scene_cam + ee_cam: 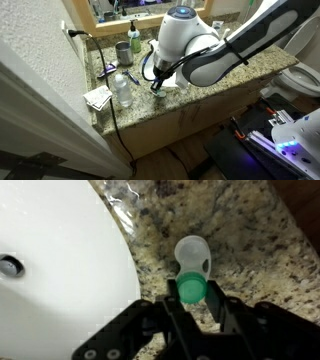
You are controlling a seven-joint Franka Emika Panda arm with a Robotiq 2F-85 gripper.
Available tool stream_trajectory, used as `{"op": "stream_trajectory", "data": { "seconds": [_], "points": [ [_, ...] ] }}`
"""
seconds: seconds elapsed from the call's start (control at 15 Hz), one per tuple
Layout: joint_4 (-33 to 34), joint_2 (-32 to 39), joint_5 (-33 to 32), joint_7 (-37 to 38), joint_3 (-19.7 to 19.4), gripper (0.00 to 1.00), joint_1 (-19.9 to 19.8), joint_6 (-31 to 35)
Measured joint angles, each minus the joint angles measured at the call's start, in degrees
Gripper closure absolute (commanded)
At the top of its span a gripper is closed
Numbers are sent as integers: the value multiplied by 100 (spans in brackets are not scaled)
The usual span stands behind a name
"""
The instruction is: Pick the green object and put it on the white object on the counter
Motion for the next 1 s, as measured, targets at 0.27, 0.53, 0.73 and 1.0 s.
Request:
{"op": "stream_trajectory", "data": {
  "seconds": [0.27, 0.53, 0.73, 1.0],
  "points": [
    [14, 47, 0, 0, 0, 92, 31, 17],
    [39, 117, 0, 0, -2, 92, 34, 50],
    [42, 121, 0, 0, -3, 42, 37, 58],
    [46, 121, 3, 0, -1, 21, 55, 61]
  ]
}}
